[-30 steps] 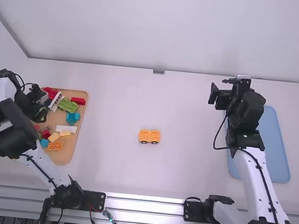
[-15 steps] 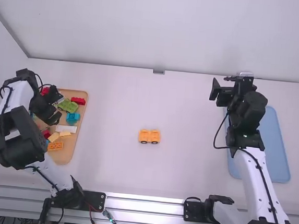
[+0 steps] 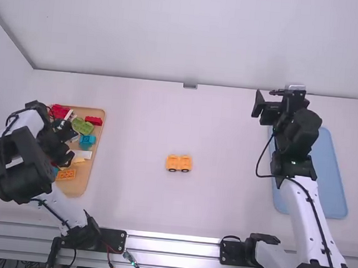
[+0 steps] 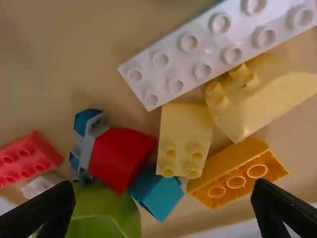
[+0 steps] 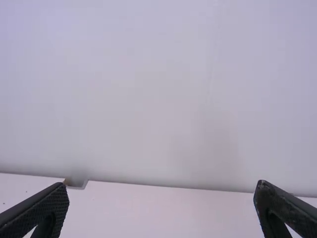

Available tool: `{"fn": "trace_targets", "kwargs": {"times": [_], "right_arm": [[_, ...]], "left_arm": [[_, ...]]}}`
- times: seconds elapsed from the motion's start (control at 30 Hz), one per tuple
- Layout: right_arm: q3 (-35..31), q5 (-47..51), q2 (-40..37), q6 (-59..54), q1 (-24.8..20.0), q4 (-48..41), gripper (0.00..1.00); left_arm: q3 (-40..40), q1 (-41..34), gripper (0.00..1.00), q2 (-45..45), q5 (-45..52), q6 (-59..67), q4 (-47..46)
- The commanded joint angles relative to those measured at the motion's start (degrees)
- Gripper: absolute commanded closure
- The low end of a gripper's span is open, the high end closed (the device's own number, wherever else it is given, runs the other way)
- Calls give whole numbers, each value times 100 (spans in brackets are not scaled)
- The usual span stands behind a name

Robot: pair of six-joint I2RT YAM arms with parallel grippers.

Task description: Assemble lego blocks to make yellow taxi

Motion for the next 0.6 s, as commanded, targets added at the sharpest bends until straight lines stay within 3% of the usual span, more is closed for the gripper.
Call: {"fn": "trace_targets", "kwargs": {"times": [0.0, 0.3, 0.57], "right_arm": [[208, -7, -116, 24, 4, 52, 1], [208, -2, -116, 22, 125, 105, 1], [208, 0, -116, -20, 201, 219, 1]], "left_arm": [[-103, 0, 8, -138, -35, 149, 31], [-125, 0, 35, -138, 234, 151, -52], [-125, 2, 35, -138, 531, 122, -57]]}}
